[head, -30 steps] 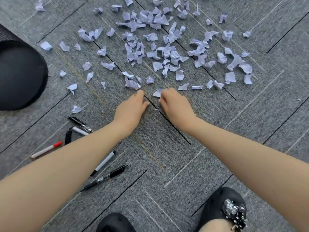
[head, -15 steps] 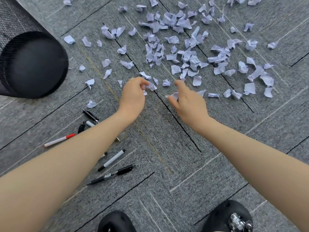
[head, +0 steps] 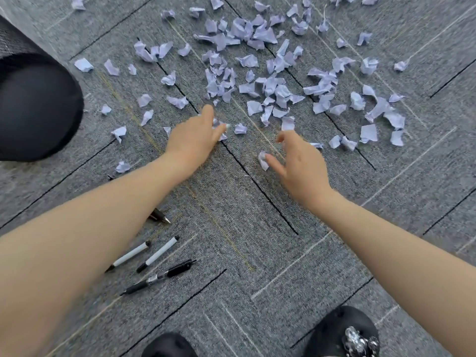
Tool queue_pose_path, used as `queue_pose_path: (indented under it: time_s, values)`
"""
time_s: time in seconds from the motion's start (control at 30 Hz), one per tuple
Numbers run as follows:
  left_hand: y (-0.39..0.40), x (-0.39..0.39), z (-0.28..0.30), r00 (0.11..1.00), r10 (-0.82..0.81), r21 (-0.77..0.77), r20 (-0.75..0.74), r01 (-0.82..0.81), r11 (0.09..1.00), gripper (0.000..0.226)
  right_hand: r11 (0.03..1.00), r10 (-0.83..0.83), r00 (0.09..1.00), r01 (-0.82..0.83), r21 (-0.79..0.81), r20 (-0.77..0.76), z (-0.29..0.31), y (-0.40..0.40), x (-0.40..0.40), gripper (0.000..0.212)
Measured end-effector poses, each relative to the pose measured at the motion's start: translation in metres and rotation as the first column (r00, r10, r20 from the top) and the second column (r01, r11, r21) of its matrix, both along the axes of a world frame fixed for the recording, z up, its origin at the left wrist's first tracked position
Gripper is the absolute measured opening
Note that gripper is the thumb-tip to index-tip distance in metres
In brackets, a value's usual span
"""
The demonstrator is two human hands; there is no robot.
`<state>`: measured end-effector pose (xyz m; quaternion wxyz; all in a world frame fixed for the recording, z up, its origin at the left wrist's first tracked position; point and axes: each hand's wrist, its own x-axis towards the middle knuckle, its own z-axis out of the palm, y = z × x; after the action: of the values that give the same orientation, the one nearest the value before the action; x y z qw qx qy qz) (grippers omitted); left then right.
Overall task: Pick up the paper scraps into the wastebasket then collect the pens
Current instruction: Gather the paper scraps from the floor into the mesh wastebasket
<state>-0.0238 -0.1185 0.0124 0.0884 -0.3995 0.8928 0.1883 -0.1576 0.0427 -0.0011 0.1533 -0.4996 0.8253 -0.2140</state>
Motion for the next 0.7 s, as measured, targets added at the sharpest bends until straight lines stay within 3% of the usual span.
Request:
queue_pose_path:
  time_s: [0.07, 0.13, 0.2, 0.27, 0.3, 0.4, 0.5, 0.6, 0.7]
  values:
    - [0.000, 0.004, -0.007, 0.984, -0.113, -0.090, 0.141, 0.126, 0.988, 0.053, 0.986, 0.128, 0.984, -0.114, 0.118, -0.120, -0.008, 0.007, 0.000, 0.048]
    - [0.000, 0.008, -0.013, 0.967, -0.168, -0.165, 0.194, 0.200, 0.966, 0.059, 0.963, 0.233, 0.951, -0.196, 0.184, -0.205, -0.016, 0.010, 0.002, 0.042]
    - [-0.002, 0.012, -0.018, 0.947, -0.256, -0.211, 0.193, 0.295, 0.932, 0.040, 0.951, 0.290, 0.918, -0.245, 0.187, -0.271, -0.018, 0.004, 0.003, 0.021]
    - [-0.002, 0.014, -0.014, 0.954, -0.266, -0.172, 0.136, 0.287, 0.942, 0.012, 0.944, 0.312, 0.909, -0.265, 0.195, -0.276, -0.010, -0.007, 0.005, 0.022]
    - [-0.003, 0.013, -0.012, 0.970, -0.220, -0.130, 0.101, 0.233, 0.964, 0.015, 0.953, 0.282, 0.927, -0.240, 0.185, -0.246, -0.008, -0.011, 0.006, 0.025]
    - [0.002, 0.016, -0.004, 0.998, 0.043, 0.107, -0.038, -0.039, 0.994, 0.024, 0.993, -0.008, 0.996, -0.002, 0.115, 0.083, -0.003, -0.012, 0.011, 0.022]
    - [0.004, 0.024, 0.015, 0.948, 0.231, 0.318, -0.217, -0.155, 0.935, 0.031, 0.967, -0.251, 0.855, 0.239, 0.086, 0.454, 0.020, -0.024, 0.018, 0.025]
    - [-0.004, 0.036, 0.053, 0.859, 0.361, 0.371, -0.364, -0.221, 0.902, 0.034, 0.975, -0.200, 0.774, 0.218, 0.043, 0.601, 0.056, -0.069, 0.031, 0.024]
    - [-0.022, 0.059, 0.109, 0.644, 0.550, 0.447, -0.532, -0.338, 0.828, 0.035, 0.993, 0.029, 0.706, 0.062, -0.103, 0.707, 0.109, -0.132, 0.066, 0.026]
